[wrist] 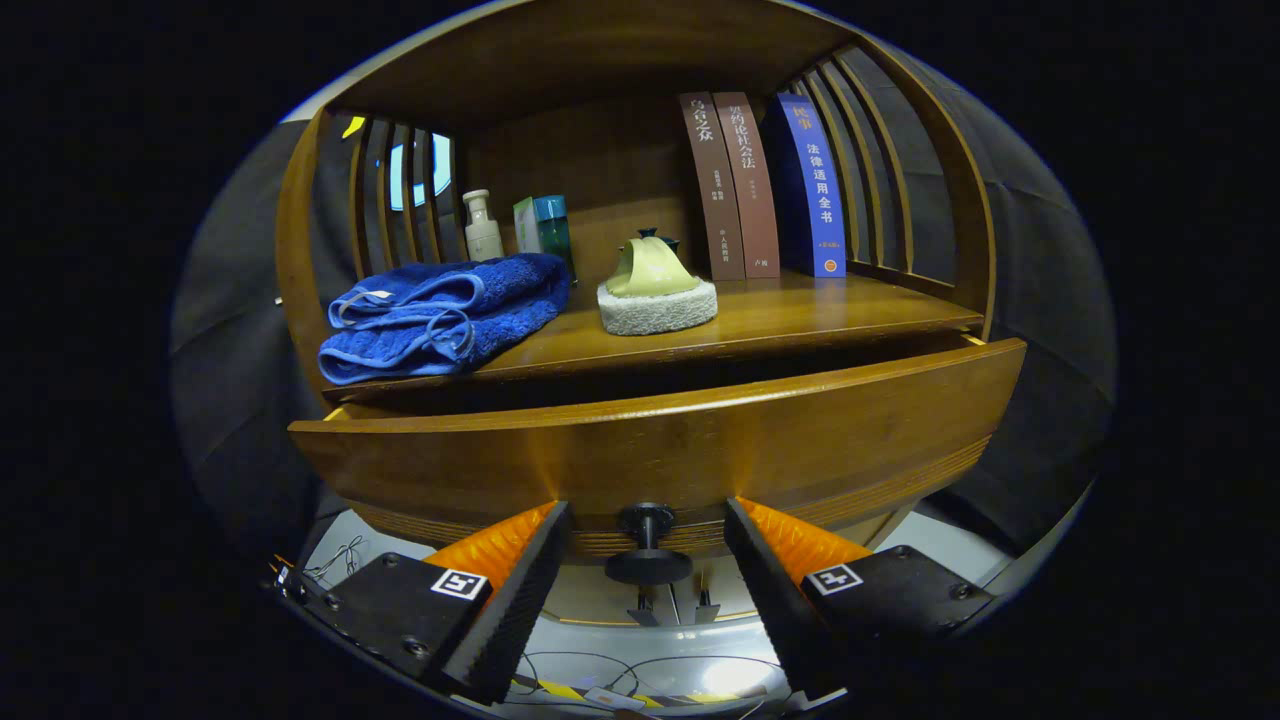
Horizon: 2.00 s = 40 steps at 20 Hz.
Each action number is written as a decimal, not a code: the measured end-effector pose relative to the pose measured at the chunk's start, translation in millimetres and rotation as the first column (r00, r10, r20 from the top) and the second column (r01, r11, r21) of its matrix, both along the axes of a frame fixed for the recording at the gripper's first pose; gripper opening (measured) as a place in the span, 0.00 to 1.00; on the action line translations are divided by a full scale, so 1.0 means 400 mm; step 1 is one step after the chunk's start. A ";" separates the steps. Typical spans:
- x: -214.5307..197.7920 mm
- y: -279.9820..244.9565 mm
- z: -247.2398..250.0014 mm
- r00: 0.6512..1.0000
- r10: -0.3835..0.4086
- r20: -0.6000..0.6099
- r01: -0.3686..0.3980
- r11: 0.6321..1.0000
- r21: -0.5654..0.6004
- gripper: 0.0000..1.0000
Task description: Pull open the drawer, take out the items inside it, and place them on the countertop above the cabinet.
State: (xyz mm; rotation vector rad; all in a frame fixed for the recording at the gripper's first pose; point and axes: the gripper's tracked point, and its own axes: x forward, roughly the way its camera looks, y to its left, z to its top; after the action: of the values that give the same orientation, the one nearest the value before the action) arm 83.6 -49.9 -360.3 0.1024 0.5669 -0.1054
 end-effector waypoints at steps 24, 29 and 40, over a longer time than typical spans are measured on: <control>0.008 0.022 0.133 0.996 0.023 0.091 -0.020 0.999 -0.034 0.99; -0.042 0.055 0.303 0.984 0.043 0.174 -0.040 0.999 -0.021 0.99; -0.146 0.086 0.737 0.927 0.043 0.372 -0.040 0.999 -0.016 0.99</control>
State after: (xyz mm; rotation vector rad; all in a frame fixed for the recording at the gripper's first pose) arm 25.3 -15.6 -65.4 0.0996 0.1876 -0.0451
